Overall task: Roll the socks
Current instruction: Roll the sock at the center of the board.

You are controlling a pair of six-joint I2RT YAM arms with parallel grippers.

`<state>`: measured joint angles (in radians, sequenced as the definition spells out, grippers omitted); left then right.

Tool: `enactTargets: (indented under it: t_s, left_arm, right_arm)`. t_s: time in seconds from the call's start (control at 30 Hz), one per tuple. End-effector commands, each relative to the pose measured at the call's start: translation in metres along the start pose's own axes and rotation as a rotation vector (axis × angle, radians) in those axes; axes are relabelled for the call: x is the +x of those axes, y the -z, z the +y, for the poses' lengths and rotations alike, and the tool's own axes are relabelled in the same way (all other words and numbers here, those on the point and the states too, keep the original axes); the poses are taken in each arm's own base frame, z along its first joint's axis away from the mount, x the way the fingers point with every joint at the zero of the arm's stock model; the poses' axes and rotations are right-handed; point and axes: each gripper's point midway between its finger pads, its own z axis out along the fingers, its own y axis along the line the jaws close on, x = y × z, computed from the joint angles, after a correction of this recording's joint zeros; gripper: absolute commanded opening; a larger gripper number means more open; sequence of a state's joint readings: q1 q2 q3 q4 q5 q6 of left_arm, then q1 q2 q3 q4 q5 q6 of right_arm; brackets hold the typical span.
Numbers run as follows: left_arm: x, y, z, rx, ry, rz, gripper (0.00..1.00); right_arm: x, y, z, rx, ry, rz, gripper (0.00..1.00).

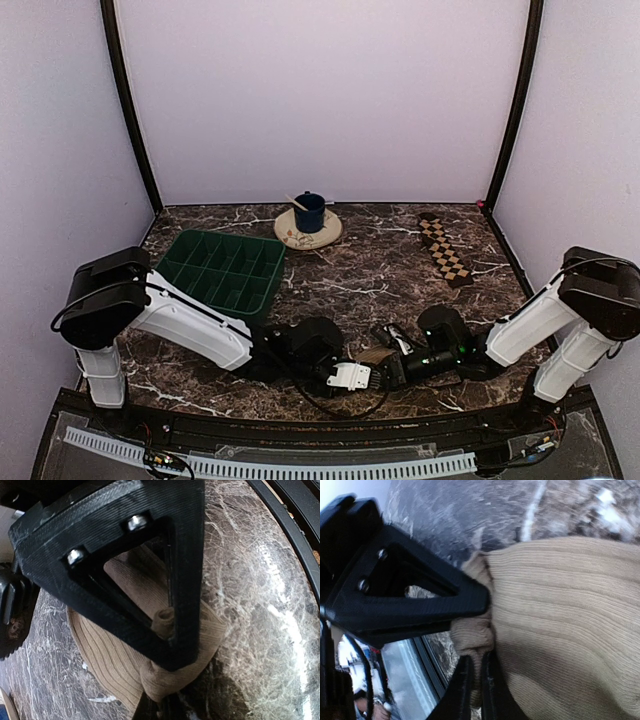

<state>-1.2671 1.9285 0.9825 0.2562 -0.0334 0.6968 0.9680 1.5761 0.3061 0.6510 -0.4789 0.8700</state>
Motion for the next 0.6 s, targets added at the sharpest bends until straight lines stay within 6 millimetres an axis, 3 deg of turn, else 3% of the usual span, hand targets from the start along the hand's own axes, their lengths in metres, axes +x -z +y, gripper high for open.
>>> enactTargets:
  t_s: [0.0, 0.2, 0.57]
  left_arm:
    - [0.012, -0.005, -0.025, 0.110, 0.010, 0.047, 0.00]
    - [0.026, -0.004, -0.018, 0.061, 0.059, 0.121, 0.00]
    - [0.059, 0.002, 0.007, -0.083, 0.239, 0.317, 0.00]
  right_arm:
    - [-0.003, 0.004, -0.002, 0.020, 0.006, -0.014, 0.14]
    - [-0.017, 0.014, -0.004, 0.108, 0.050, -0.070, 0.31]
    - [-0.043, 0.032, -0.013, 0.269, 0.074, -0.173, 0.37]
